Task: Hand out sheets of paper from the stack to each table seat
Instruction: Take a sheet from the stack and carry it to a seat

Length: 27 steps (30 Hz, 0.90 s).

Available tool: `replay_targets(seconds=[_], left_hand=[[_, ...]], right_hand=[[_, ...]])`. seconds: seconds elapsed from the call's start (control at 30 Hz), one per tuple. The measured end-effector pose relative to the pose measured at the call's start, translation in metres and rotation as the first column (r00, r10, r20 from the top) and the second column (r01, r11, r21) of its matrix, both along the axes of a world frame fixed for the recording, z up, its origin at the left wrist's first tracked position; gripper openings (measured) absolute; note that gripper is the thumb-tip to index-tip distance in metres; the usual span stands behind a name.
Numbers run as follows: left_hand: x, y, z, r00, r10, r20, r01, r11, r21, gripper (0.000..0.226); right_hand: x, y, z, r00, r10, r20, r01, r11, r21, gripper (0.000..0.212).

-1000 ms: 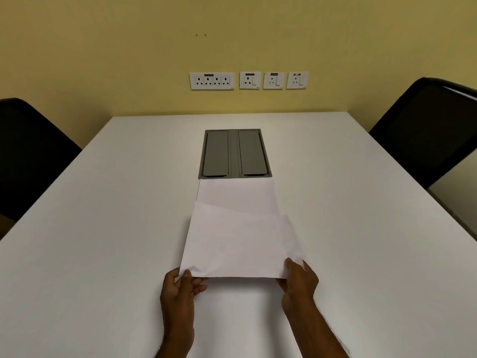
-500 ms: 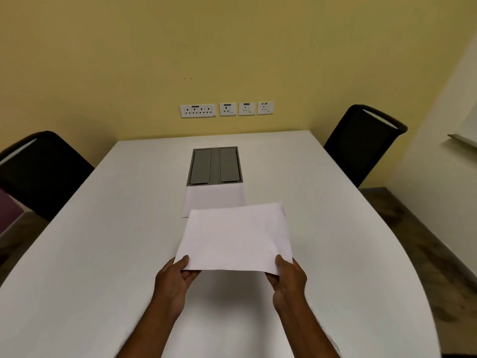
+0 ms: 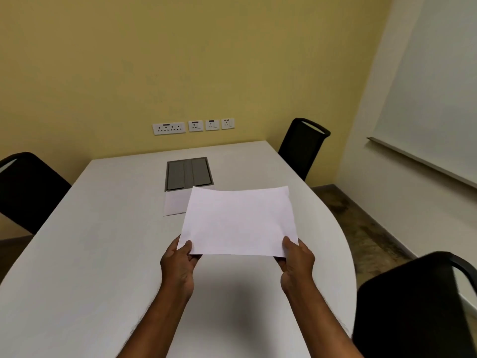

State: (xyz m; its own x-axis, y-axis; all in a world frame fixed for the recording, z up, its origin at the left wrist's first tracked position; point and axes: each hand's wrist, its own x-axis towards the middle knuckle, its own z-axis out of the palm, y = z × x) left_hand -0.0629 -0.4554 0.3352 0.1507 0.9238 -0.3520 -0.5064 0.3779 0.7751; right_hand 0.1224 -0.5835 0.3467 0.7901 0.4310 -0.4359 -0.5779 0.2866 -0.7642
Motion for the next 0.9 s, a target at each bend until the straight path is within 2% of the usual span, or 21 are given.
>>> replay_targets(seconds=[0.23, 0.33, 0.43, 0.6, 0.9], left_hand=[[0.002, -0.072, 0.028, 0.978, -0.05, 0.203, 0.068, 0.994, -0.081, 0.037], [0.015, -0.107, 0.04, 0.971, -0.065, 0.229, 0.08, 0.995, -0.057, 0.036], [0.037, -0.141, 0.05, 0.969, -0.078, 0.236, 0.083, 0.996, -0.012, 0.039], [0.094, -0.213, 0.06, 0.964, -0.096, 0.249, 0.082, 0.994, 0.066, 0.046], [0.193, -0.332, 0.063, 0.981, -0.09, 0.17, 0.075, 0.993, 0.091, 0.056]], right_hand=[[0.01, -0.081, 0.021, 0.984, -0.006, -0.18, 0.037, 0.985, 0.169, 0.015], [0.025, -0.113, 0.028, 0.996, -0.028, -0.088, 0.043, 0.985, 0.17, 0.029], [0.047, -0.147, 0.036, 0.996, -0.082, 0.038, 0.076, 0.989, 0.123, 0.034], [0.101, -0.223, 0.05, 0.982, -0.108, 0.156, 0.09, 0.989, 0.119, 0.045], [0.216, -0.341, 0.053, 0.95, -0.091, 0.298, 0.08, 0.996, 0.048, 0.033]])
